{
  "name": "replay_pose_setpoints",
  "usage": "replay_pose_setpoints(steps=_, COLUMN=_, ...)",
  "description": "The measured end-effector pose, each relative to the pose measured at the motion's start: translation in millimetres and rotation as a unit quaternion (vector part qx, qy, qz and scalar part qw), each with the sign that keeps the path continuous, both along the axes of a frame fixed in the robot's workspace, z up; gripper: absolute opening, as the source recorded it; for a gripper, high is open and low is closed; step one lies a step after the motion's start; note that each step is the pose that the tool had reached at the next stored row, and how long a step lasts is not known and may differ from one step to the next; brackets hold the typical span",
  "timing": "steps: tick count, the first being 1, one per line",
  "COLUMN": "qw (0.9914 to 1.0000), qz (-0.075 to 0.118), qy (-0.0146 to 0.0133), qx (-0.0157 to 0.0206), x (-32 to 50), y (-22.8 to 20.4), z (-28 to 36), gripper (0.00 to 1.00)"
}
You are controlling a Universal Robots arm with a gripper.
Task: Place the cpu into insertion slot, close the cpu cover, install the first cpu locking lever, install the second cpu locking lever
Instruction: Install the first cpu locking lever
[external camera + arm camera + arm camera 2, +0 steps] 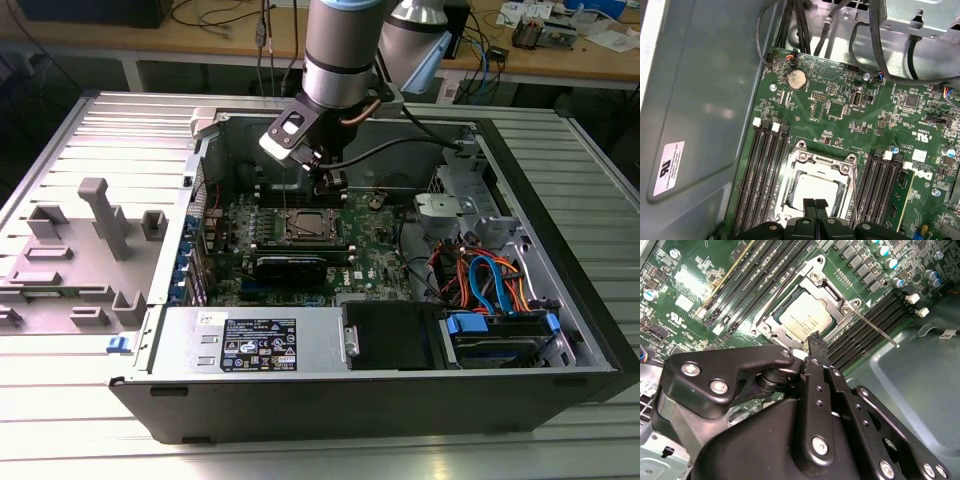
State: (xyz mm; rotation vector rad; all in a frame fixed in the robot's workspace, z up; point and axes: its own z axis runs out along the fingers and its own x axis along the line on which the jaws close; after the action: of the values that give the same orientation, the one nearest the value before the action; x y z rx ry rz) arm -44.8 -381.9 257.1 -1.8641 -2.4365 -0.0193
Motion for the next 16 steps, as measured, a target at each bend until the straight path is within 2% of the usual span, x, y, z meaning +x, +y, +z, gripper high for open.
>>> replay_pose_setpoints(steps=10, qw=0.99976, qz=0.022, qy=0.0, qx=0.0, x=-0.9, y=-0.1, z=0.0, gripper=0.11)
replay_pose_setpoints(steps=16, qw=0.99954, qz=0.03, qy=-0.0001, qx=0.0001, x=-5.4, y=-0.7, z=-0.1, gripper=0.11)
